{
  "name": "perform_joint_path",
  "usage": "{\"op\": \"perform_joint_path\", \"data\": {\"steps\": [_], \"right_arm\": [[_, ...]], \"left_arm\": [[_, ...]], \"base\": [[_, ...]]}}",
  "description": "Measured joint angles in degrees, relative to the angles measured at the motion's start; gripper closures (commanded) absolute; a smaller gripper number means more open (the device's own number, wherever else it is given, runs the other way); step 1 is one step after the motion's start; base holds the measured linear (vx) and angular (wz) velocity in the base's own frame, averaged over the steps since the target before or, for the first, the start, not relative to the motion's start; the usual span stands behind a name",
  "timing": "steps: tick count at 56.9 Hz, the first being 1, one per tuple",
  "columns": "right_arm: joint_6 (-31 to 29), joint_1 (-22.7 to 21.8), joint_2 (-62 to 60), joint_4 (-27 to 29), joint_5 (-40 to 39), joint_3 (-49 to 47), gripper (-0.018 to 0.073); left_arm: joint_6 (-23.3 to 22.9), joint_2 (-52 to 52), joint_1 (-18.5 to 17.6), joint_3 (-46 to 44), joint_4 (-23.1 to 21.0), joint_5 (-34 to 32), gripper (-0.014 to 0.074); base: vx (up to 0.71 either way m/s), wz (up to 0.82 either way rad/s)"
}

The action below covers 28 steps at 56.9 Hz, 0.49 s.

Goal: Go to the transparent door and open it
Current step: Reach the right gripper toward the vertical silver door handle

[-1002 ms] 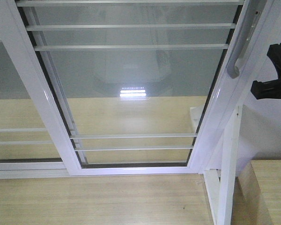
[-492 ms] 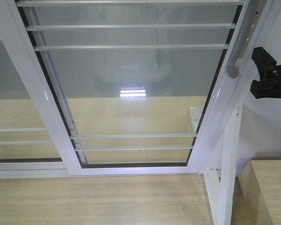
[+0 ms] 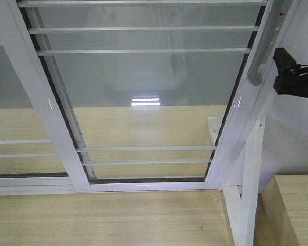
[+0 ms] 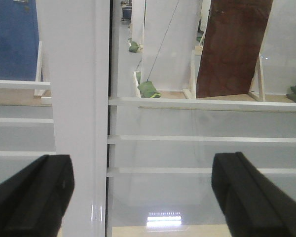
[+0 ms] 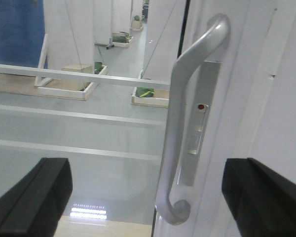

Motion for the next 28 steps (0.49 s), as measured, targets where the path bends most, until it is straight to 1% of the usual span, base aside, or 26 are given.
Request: {"op": "perform_joint_path", "data": {"steps": [6, 13, 28], "right_arm": [[0.0, -1.4, 4.6, 0.3, -3.1, -1.2, -0.0018], [0.0, -2.4, 10.6, 0.3, -4.8, -4.0, 0.0013], [0.2, -4.2, 23.4, -0.2, -6.8, -13.2, 0.002]], "left_arm": [[0.0, 0.0, 0.0, 0.0, 0.0, 0.4, -0.0006], [0.0, 0.0, 0.0, 0.0, 0.0, 0.5, 0.0017], [0.2, 0.0, 0.0, 0.0, 0.0, 0.5, 0.0018]], "base": [[0.0, 0.0], [0.0, 0.0], [0.0, 0.0]]}}
